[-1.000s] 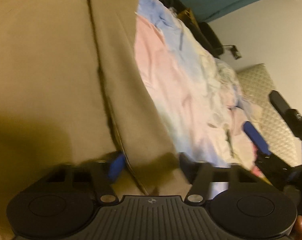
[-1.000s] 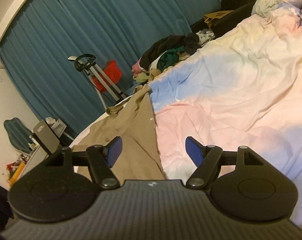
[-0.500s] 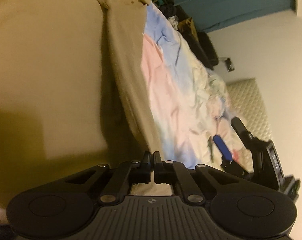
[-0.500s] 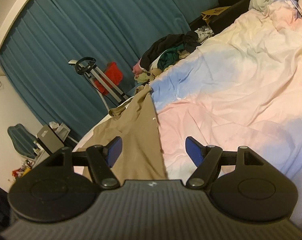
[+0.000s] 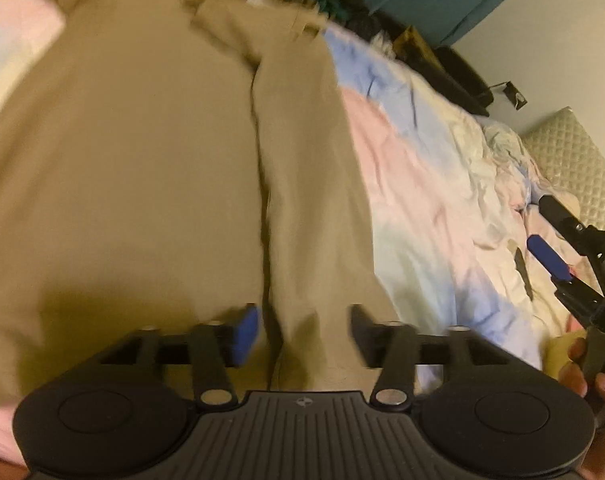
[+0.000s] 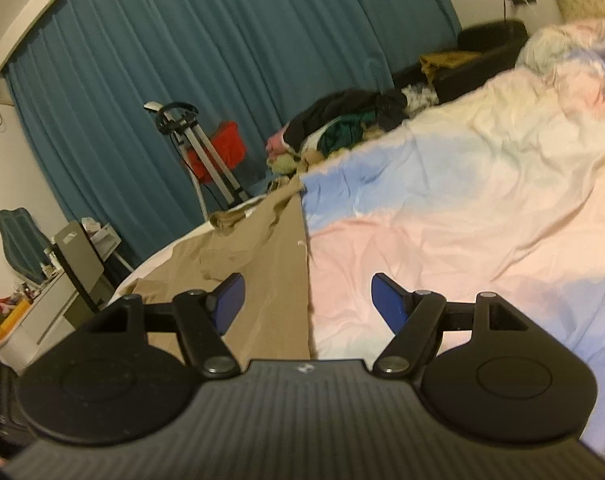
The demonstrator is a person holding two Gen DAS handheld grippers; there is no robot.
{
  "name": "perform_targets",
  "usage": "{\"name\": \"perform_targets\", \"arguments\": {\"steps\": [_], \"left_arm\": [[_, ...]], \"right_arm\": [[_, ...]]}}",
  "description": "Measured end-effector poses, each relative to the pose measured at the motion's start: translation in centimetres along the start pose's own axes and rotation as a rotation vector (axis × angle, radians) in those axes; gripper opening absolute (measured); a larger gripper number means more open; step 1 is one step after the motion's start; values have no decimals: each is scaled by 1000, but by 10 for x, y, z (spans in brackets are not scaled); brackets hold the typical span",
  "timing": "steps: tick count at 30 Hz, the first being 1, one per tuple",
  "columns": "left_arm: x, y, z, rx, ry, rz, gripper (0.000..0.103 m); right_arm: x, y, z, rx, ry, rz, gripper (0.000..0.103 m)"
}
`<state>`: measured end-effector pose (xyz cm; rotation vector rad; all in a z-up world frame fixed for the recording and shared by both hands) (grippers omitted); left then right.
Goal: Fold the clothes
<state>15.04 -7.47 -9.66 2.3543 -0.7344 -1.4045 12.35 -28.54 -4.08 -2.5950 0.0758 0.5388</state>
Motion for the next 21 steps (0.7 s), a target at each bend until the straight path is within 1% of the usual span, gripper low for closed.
{"name": "perform_targets", "arguments": {"steps": [1,2,3,4,6,9,12,14,16,18,21], "left_arm": [[-9,3,-5,29,29,-12,71],[-14,8,-12,52,55,-20,82],[-21,11,-19,78,87,-28,88],[-26,15,-26,104,117,-37,90],[-29,21,-38,151,170,-52,98],[-42,14,-48,185,229,-111,99],[-71,-1,-52,229,308,-173,101],[-89,-13,-53,245,345,-210,101],[-108,-25,-52,254,372,-243,101],[-119,-33,-54,250,393,-259,101],[-131,-42,-55,257,423,-265,101]], "right_arm": [[-1,-1,-1,-9,7,3,73],[-1,-2,-1,-17,12,8,73],[-1,-3,-1,-25,17,13,73],[0,-4,-1,-34,17,18,73],[3,-7,1,-55,8,25,73],[9,-11,7,-99,-22,40,73],[20,-19,9,-141,-56,43,73],[30,-29,10,-175,-80,39,73],[47,-49,10,-215,-113,8,73],[67,-73,10,-234,-160,-36,73],[108,-120,9,-207,-242,-170,72]]}}
Point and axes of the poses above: each gripper's, at about its wrist camera, not at the fingertips, and x roughly the way its jaws point, y to its right, z to its underside, the point moved 10 cm from there along x, roughly the way its jaws point, and after that the axes turned 3 degrees about z, right-handed, at the moved point
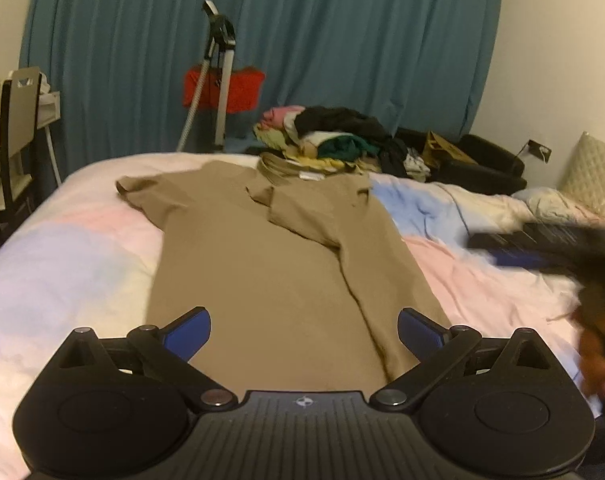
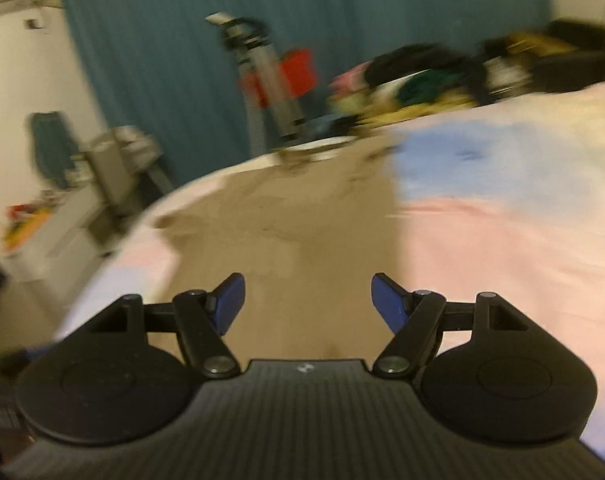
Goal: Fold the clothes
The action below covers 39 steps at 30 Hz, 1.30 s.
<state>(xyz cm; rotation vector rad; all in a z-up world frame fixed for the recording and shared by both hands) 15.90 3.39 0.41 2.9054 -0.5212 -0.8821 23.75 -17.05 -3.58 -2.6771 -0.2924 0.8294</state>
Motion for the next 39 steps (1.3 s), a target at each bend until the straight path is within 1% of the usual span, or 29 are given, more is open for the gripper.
{"name": "perform_targets", "arguments": {"steps": [1,4,7,10,13,15,17,20,21,22,23,24,26,28,30,33,35,38,39], "left_arm": [[-1,-4,-1,6,8,-6,101],[-1,-18,-6,3,29,-18,101],[4,-43,-9,-66,58,-17,101],[12,-73,-10,-139,84,-51,101],[21,-106,-9,-245,94,-86,101],[28,-123,-6,-303,96,-101,101],[34,-139,-3,-359,98,-117,101],[40,-151,0,-391,92,-137,101],[43,-155,1,-401,87,-144,101],[46,-158,2,-411,82,-149,101],[47,-160,3,-420,82,-150,101],[47,-162,4,-429,82,-151,101],[47,-166,6,-445,86,-152,101],[47,-168,6,-456,96,-151,101],[43,-164,6,-464,104,-139,101],[42,-155,5,-461,97,-100,101],[43,-145,6,-435,80,-74,101],[46,-127,10,-389,50,-18,101],[48,-121,13,-373,34,-6,101]], "right_arm": [[21,-12,-7,-4,-20,-30,72],[84,-44,-21,-63,-62,-37,73],[153,-88,-27,-208,-76,-53,72],[219,-136,-23,-326,-92,-96,72],[279,-186,-11,-431,-102,-145,70],[318,-209,-3,-500,-115,-128,70],[352,-226,4,-558,-114,-85,69],[385,-243,4,-606,-72,-51,69],[392,-246,2,-612,-52,-40,65],[396,-247,-1,-615,-42,-28,42],[400,-248,-4,-616,-31,-16,26],[399,-249,-10,-609,-16,-10,15],[388,-248,-29,-575,51,-27,14],[365,-240,-56,-517,134,-42,13],[341,-222,-83,-452,207,-47,13],[303,-174,-124,-329,298,-11,13],[283,-127,-142,-216,326,31,13],[265,-47,-156,-69,328,122,14],[266,-24,-155,-33,301,130,15]]}}
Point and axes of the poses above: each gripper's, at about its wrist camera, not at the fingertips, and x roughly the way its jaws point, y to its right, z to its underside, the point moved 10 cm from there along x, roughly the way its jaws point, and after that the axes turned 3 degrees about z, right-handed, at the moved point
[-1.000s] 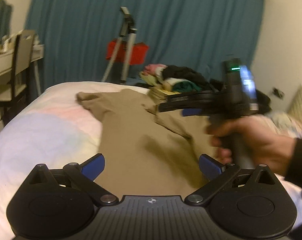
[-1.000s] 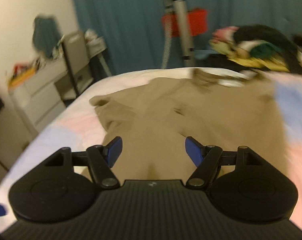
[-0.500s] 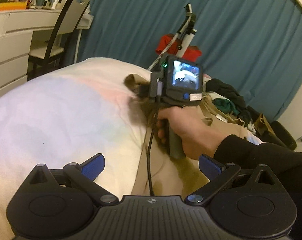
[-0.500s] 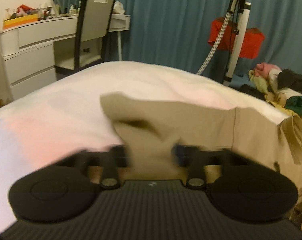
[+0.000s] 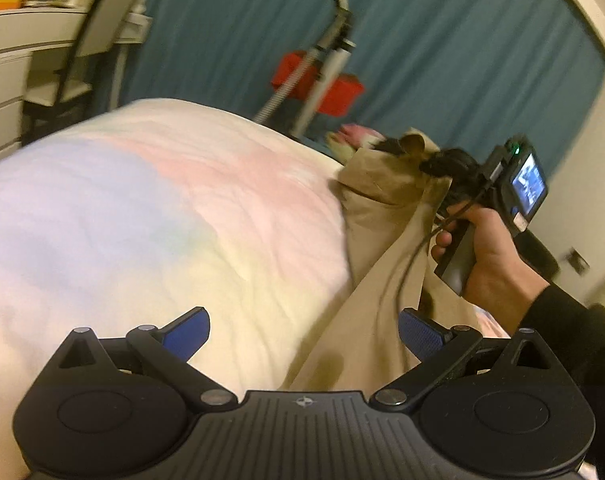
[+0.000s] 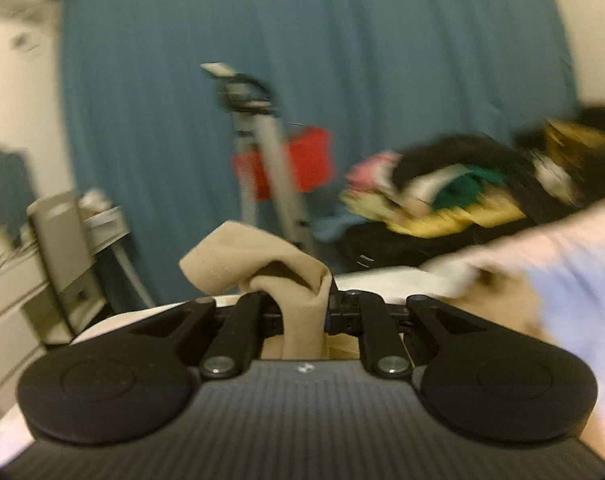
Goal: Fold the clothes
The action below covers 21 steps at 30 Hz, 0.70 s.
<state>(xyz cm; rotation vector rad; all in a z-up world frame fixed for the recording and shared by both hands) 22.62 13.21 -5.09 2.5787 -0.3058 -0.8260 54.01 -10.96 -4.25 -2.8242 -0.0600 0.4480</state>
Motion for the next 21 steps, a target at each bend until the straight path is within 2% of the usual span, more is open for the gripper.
{"name": "perform_targets", "arguments": {"steps": [2,3,4,5,6,7,8,12,17,21], "left_arm": [[8,7,8,28,-38,10,101],[13,9,12,40,-58,11,101],[16,11,16,45,-76,12,101],[20,13,19,50,-92,13,101],[23,15,21,53,-103,19,101],[25,16,23,55,-113,24,101],[27,15,23,56,-117,21,101],[29,14,27,29,-145,25,101],[14,-2,20,-73,-163,13,100],[-7,-19,17,-119,-158,-65,98]], "right_arm": [[8,39,9,56,-81,7,17],[12,51,16,76,-127,6,25],[15,62,25,98,-180,15,40],[17,71,34,120,-228,24,50],[14,76,41,138,-245,29,71],[7,77,43,147,-239,22,83],[0,78,44,154,-233,13,86],[-40,69,41,133,-243,-46,84],[-128,71,48,98,-267,-93,84],[-194,92,67,117,-303,-65,84]]}}
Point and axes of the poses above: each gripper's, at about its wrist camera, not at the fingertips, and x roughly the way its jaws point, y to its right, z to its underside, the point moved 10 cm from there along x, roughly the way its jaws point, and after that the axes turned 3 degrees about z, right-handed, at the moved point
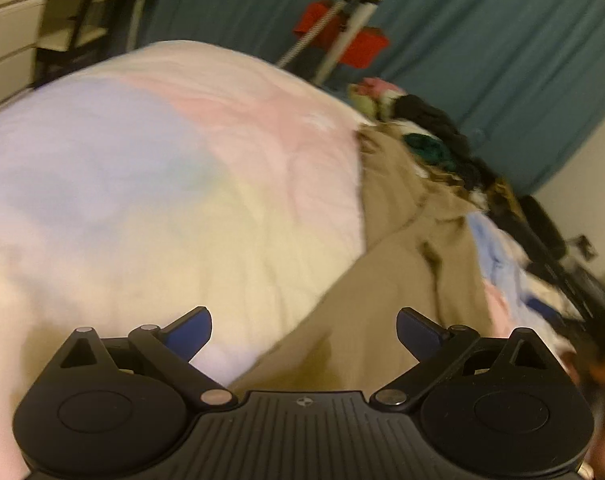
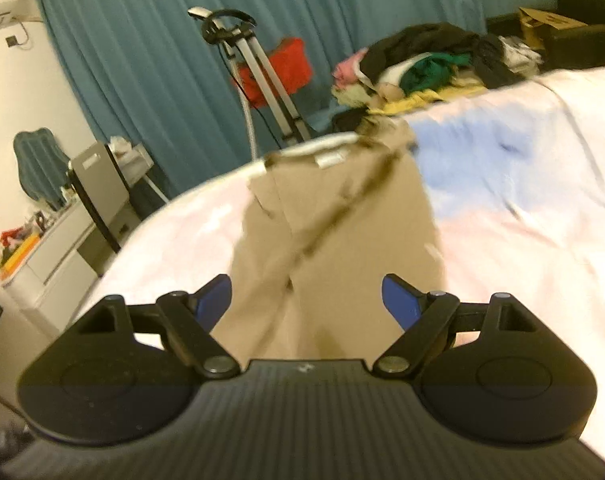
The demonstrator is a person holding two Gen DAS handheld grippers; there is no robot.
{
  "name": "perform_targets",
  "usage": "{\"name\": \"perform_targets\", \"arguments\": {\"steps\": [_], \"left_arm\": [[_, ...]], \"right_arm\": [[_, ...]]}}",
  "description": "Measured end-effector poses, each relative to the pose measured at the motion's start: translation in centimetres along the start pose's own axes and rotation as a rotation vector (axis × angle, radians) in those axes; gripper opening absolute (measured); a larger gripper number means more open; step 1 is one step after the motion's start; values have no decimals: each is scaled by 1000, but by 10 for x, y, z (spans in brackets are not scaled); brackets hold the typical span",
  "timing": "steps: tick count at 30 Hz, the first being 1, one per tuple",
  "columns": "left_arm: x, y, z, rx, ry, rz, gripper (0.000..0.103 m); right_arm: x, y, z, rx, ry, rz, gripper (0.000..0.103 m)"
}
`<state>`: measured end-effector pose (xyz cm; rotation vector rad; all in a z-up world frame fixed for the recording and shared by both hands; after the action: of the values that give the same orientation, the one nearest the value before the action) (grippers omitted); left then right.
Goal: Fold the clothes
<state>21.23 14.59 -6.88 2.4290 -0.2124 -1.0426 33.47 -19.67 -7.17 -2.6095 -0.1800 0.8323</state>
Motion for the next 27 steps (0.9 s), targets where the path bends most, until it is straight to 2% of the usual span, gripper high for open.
{"name": "perform_targets", "arguments": {"steps": [3,5,8,11,12,13,15,16,17,18,22,27], "left_arm": [[-4,-15,6,-64,-37,-55,96],[-4,-25,13,-100,-75,-104,90],[-1,-38,21,-181,-119,-136,86],[7,-43,31,-256,-183,-123,75],[11,-43,35,-272,-209,-119,67],[13,-42,38,-257,-231,-140,61],[14,-42,42,-218,-250,-194,34],[13,-42,42,-206,-247,-210,28],[12,-41,42,-194,-243,-225,16],[8,-38,42,-184,-233,-226,10],[-12,-14,35,-80,-152,-241,4],[-51,57,44,214,-32,-192,3]], "right_arm": [[-29,16,21,32,-25,37,84],[-39,24,32,45,-50,70,84],[-50,35,45,71,-69,86,84],[-58,48,57,134,-82,93,84],[-61,53,60,159,-86,95,84],[-63,58,63,188,-88,97,84],[-67,68,69,246,-96,96,84],[-69,71,71,271,-104,89,84],[-70,73,73,294,-111,81,84],[-71,74,75,306,-117,71,84],[-74,78,82,307,-142,81,84],[-74,85,89,283,-165,127,84]]}}
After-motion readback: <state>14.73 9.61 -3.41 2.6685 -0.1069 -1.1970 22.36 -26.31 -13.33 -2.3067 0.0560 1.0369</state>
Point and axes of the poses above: each gripper's, at about its wrist camera, not at the fingertips, and x roughly the way its jaws point, y to its right, z to its underside, the point moved 10 cm from there along x, roughly the way its jaws point, and after that the axes turned 3 degrees about z, right-handed, at the moved point
